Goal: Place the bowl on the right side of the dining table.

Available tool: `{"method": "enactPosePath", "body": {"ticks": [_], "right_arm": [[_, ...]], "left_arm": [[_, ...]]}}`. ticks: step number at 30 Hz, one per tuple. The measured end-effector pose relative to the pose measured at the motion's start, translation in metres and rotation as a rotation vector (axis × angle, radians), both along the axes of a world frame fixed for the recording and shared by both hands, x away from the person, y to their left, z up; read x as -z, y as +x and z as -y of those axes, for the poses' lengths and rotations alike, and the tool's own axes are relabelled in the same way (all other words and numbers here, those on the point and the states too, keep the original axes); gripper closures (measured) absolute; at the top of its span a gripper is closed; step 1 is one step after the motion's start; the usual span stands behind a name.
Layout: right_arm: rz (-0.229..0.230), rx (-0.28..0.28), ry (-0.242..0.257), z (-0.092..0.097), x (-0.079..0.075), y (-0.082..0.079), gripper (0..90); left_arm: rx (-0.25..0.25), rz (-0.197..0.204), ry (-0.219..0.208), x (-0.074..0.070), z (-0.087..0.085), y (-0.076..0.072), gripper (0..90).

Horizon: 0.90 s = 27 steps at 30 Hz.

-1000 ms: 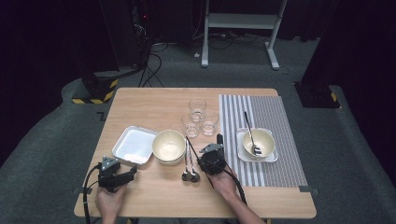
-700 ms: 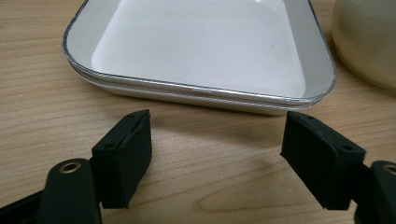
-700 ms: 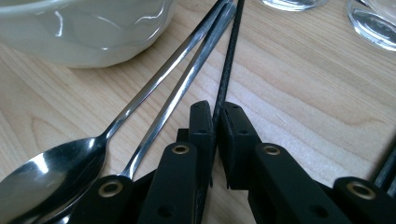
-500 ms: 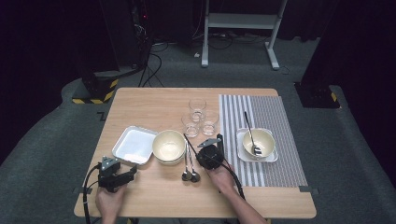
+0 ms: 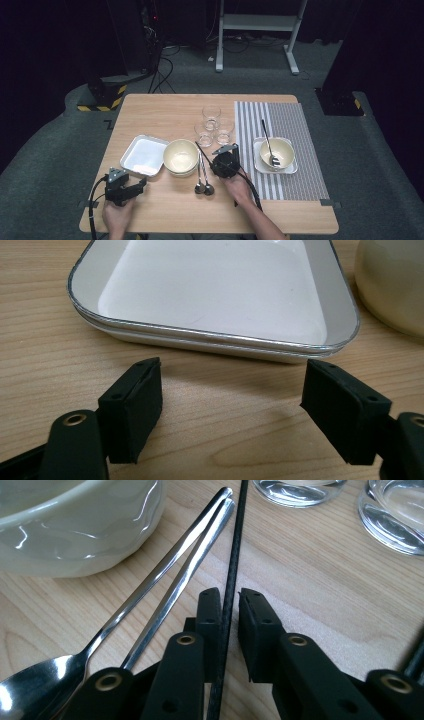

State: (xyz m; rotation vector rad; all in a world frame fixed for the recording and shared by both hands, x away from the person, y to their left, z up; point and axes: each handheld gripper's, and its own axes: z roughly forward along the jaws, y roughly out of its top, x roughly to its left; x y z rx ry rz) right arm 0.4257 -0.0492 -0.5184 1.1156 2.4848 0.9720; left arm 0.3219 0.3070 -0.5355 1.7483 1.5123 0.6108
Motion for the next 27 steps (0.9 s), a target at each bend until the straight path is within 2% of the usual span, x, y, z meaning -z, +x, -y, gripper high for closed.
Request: {"method": "enactPosePath", "body": {"ticks": [6, 13, 19, 27], "right_arm": [[0.035, -0.011, -0.044, 0.002, 0.000, -0.011, 75.9], [0.034, 0.001, -0.044, 0.011, 0.000, -0.021, 78.7], [0.041, 0.020, -0.059, 0.010, 0.000, -0.023, 83.8], [0.049, 0.029, -0.073, 0.008, 0.000, -0.023, 85.0]], "left_arm": [[0.000, 0.000, -0.001, 0.000, 0.000, 0.000, 24.5], [-0.001, 0.000, 0.000, 0.000, 0.000, 0.000, 24.5], [0.000, 0.000, -0.001, 0.000, 0.000, 0.000, 24.5], [0.000, 0.000, 0.004, 0.000, 0.001, 0.000, 24.4]]}}
